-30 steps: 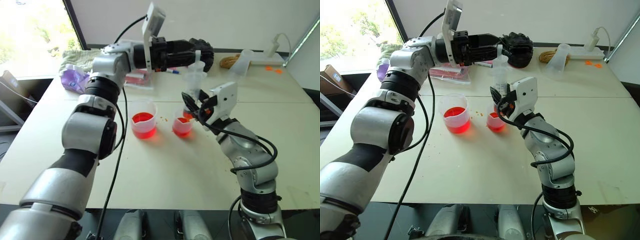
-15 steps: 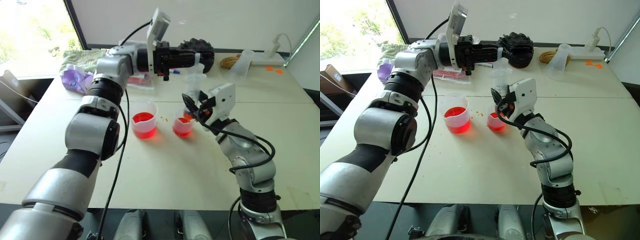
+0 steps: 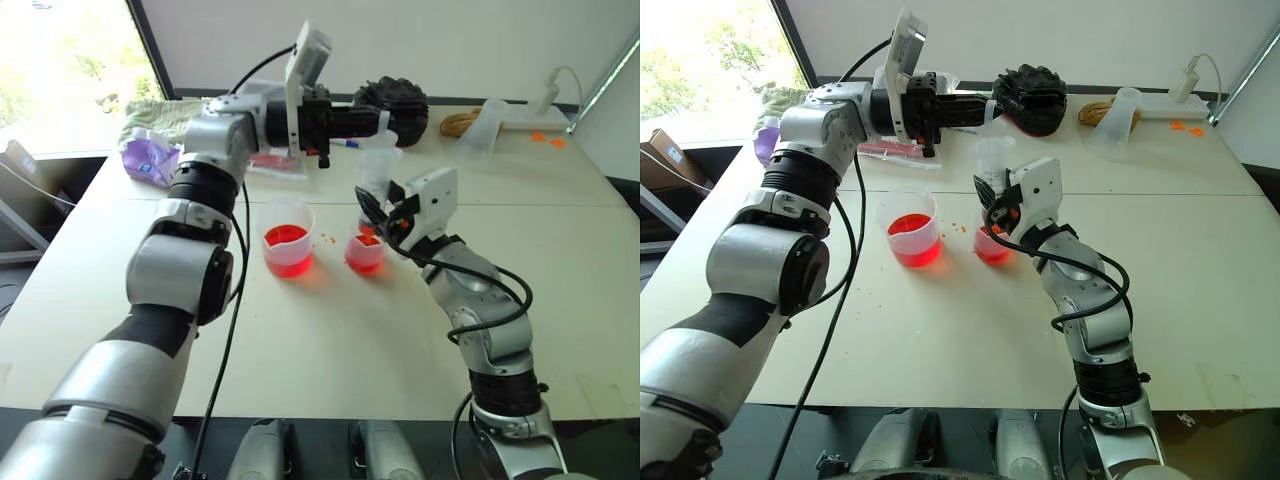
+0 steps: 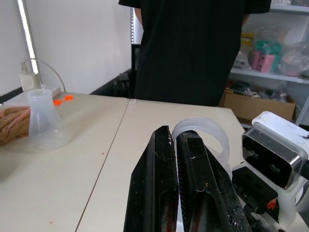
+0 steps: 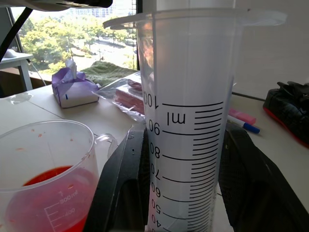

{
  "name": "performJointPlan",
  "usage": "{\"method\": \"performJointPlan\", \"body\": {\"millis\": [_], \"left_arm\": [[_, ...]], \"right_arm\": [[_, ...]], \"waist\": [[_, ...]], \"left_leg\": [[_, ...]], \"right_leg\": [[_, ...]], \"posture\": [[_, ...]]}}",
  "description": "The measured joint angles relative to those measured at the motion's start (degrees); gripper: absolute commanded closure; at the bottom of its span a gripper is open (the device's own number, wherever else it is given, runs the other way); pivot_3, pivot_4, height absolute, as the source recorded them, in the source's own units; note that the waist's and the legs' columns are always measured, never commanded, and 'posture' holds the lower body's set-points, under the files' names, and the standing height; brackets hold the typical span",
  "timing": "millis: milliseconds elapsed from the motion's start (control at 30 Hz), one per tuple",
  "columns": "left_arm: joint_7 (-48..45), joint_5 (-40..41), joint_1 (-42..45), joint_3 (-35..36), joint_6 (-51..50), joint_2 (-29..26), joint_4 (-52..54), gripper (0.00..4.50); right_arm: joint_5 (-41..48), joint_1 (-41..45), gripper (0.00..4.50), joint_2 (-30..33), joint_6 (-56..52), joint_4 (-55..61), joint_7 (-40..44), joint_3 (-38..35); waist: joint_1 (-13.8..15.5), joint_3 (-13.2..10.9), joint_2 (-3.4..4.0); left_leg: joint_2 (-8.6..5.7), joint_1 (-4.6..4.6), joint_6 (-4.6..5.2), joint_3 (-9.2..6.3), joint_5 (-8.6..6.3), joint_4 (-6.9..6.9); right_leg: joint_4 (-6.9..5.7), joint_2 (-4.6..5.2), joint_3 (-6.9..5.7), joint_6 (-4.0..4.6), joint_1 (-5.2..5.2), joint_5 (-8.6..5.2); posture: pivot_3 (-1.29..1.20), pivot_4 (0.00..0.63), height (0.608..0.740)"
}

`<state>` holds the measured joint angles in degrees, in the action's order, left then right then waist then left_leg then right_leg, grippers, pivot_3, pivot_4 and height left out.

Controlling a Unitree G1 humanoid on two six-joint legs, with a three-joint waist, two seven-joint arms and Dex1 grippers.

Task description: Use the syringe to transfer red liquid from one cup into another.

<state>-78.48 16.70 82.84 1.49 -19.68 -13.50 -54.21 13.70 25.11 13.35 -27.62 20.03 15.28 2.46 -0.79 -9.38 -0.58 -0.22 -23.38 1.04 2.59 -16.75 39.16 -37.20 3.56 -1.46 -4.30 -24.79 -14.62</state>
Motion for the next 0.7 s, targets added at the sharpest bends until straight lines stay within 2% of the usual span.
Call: {"method": "performJointPlan", "body": {"millis": [433,700], "left_arm": [[0.9,0.0,-3.2,-0.1,-2.6,0.1,5.5,4.46],[1.4,0.3,-5.5,-0.1,-4.7,0.1,9.1,4.46]], "right_arm": [[0.0,0.5,3.20,0.1,0.3,-0.6,0.0,0.2],[0.8,0.4,3.20,1.0,-3.2,2.0,0.2,0.1]], "waist": [[0.0,0.0,0.00],[0.0,0.0,0.00]], "left_leg": [[0.00,0.00,0.00,0.00,0.00,0.01],[0.00,0.00,0.00,0.00,0.00,0.01]], "right_leg": [[-0.01,0.01,0.00,0.00,0.00,0.00],[-0.01,0.01,0.00,0.00,0.01,0.00]], "posture": [[0.00,0.150,0.740],[0.00,0.150,0.740]]}}
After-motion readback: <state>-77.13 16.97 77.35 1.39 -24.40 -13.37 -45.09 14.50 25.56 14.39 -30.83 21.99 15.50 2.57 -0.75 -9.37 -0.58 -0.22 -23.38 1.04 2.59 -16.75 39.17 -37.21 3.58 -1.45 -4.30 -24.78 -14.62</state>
